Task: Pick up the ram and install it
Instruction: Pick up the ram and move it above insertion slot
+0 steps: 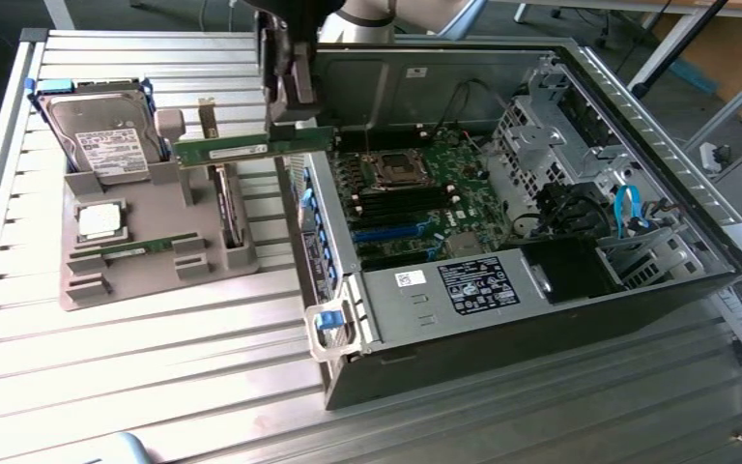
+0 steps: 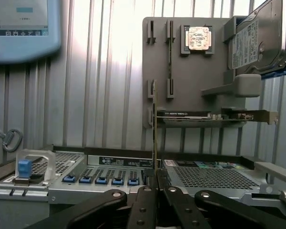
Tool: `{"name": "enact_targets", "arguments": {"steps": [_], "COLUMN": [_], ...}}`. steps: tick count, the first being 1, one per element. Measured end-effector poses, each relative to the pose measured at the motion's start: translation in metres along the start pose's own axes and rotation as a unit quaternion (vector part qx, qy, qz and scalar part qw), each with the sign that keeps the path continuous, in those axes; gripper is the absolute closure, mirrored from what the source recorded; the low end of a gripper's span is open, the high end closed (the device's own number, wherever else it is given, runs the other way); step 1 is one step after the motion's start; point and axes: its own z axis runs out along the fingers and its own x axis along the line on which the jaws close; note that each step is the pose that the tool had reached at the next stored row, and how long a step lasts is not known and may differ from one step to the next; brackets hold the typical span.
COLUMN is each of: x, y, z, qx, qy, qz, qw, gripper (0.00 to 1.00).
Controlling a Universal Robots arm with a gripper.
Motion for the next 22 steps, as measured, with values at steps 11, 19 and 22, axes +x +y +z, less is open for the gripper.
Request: {"name": "enact_targets", "arguments": {"steps": [11, 19, 22], "x": [0.002, 0.003, 0.003], "y": [-0.0231, -0.0394, -0.0464], "z": [-0.0001, -0.0003, -0.0003], "qx": [0.0000, 0.0000, 0.0000], "qy": [0.0000, 0.0000, 0.0000], "qz": [0.000, 0.000, 0.000], "qw": [1.0000, 1.0000, 1.0000], "gripper": [0.88, 0.88, 0.88]}}
